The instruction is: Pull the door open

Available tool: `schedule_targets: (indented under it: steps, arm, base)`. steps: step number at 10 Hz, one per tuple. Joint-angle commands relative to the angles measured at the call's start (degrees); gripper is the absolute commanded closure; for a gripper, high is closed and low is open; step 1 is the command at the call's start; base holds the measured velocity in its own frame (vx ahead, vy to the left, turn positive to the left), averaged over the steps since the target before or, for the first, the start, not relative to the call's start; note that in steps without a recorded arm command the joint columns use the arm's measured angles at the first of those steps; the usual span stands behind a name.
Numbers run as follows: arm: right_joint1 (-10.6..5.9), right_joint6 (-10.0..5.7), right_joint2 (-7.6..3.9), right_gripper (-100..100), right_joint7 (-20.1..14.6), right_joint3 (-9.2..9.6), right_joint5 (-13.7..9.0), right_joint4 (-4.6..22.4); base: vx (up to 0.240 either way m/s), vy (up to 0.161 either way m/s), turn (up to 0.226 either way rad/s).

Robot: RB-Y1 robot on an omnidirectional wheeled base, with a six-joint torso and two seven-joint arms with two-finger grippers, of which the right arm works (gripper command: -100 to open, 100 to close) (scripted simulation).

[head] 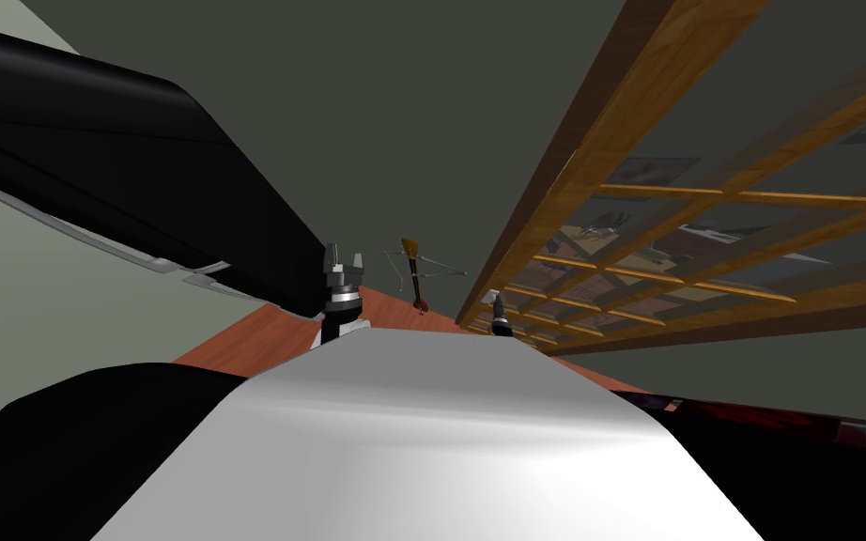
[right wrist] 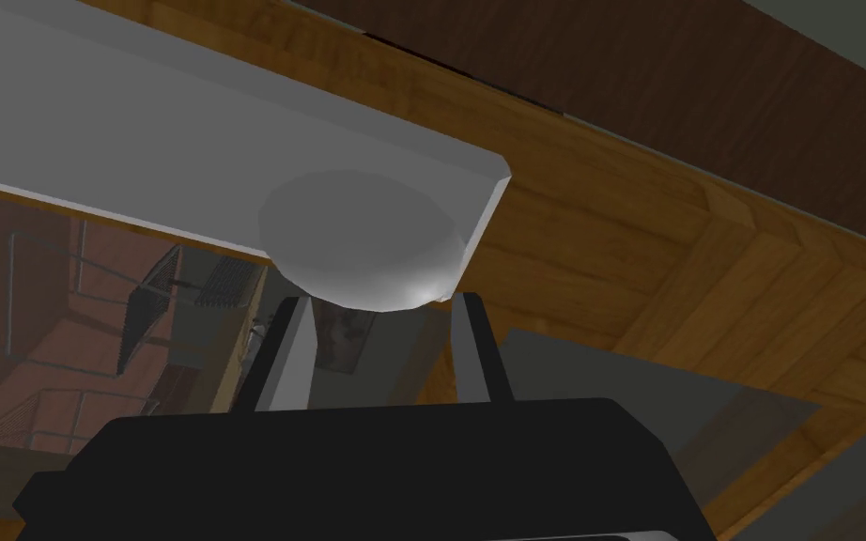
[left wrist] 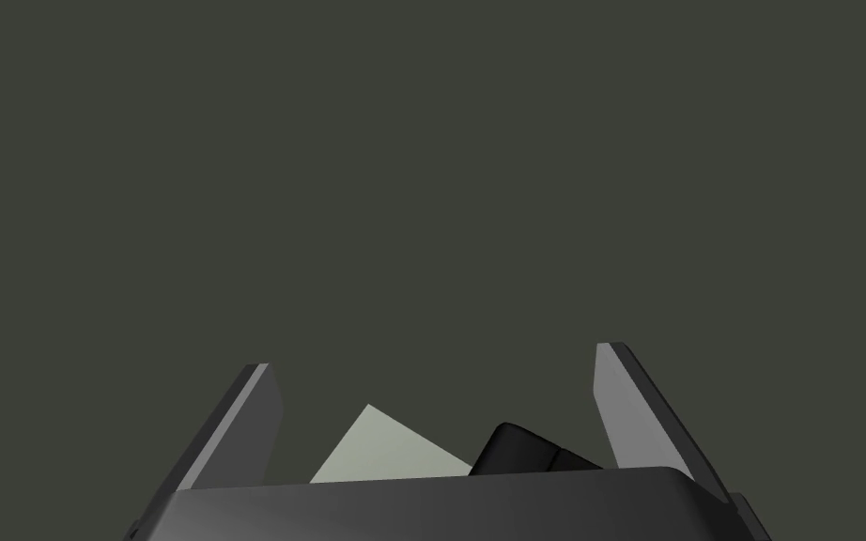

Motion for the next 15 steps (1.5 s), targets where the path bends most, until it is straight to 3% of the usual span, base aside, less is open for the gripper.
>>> schedule_targets:
  steps: [1, 4, 6, 13, 15]
  arm:
    - [-0.32, -0.10, 0.56, 100, -1.76, 0.76, -0.13, 0.31]
    - [-0.26, -0.01, 0.30, 100, -6.51, 1.70, -1.67, 0.22]
    - [-0.26, -0.01, 0.30, 100, -6.51, 1.70, -1.67, 0.22]
    - [-0.10, 0.20, -0.36, 100, -17.50, 4.08, -5.59, -0.01]
    - [-0.10, 0.20, -0.36, 100, -18.47, 4.08, -5.59, -0.01]
  base:
    - [-0.020, -0.007, 0.014]
    - [-0.032, -0.014, 0.044]
    - [-0.006, -0.001, -0.002]
    - [-0.027, -0.011, 0.041]
    - [-0.024, -0.007, 0.009]
